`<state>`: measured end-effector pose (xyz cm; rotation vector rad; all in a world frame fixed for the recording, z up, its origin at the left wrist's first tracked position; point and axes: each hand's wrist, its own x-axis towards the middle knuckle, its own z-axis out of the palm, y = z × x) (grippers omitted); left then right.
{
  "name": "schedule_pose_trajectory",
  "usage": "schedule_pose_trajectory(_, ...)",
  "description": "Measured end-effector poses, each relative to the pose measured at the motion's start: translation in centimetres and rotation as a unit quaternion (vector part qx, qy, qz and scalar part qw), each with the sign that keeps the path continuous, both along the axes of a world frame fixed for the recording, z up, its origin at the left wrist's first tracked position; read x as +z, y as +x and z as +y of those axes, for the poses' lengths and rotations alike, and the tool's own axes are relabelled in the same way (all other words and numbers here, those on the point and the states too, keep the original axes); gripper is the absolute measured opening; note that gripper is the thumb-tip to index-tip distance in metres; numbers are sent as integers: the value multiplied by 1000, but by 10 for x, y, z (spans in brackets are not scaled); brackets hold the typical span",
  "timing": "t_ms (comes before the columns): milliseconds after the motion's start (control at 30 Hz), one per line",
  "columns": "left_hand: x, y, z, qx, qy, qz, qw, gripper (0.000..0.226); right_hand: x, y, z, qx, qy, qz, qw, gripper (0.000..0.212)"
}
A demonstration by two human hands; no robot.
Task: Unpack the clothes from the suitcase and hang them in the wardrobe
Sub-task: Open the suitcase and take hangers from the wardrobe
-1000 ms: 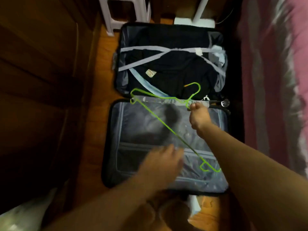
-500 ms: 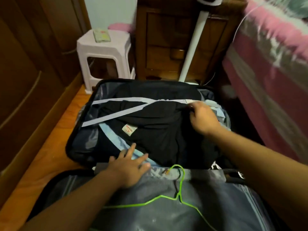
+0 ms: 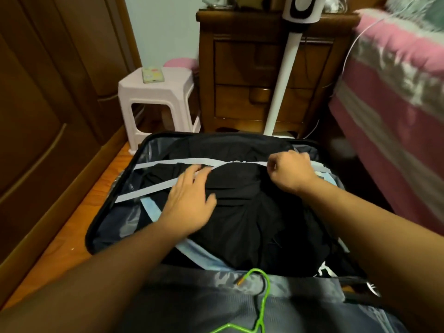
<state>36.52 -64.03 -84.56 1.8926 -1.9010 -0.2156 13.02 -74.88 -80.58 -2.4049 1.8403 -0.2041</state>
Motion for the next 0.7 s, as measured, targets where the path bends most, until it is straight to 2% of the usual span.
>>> schedule_pose_trajectory(67,13,-14,-38,-17,96,12,995,76,4,1,7,31,43,-41,998,19)
schedule_pose_trajectory(167,4,-44,-52,-107,158,-100,976,66,1,-3,8,37,77,-117,989,24)
schedule_pose_trajectory(233,-12,-57,-34,-136,161,-175,962,57,-3,-2,-1,15,49,-156,986,34)
schedule_pose_trajectory(333,-28,-58,-11,-125,138,-197,963,55,-11,18,-12,19,46,-164,985,45)
schedule_pose_trajectory(433,-32,-56,-5,-140,165,-191,957,62,-29,43,-16,71,66,-97,991,38)
schedule_pose_trajectory(500,-34,-55,-1,-148,202,-154,956,66,-39,53,-12,95,26,21,995,39)
schedule_pose_trajectory(567,-38,-52,1,-158,239,-103,953,68,-46,56,-7,117,-41,70,990,42)
schedule_pose_trajectory(600,-39,-51,0,-160,251,-83,951,69,-46,55,-6,134,-76,55,987,39)
schedule_pose_trajectory(700,-42,-46,-5,-165,250,-17,954,72,-44,46,-6,163,-135,-82,974,33)
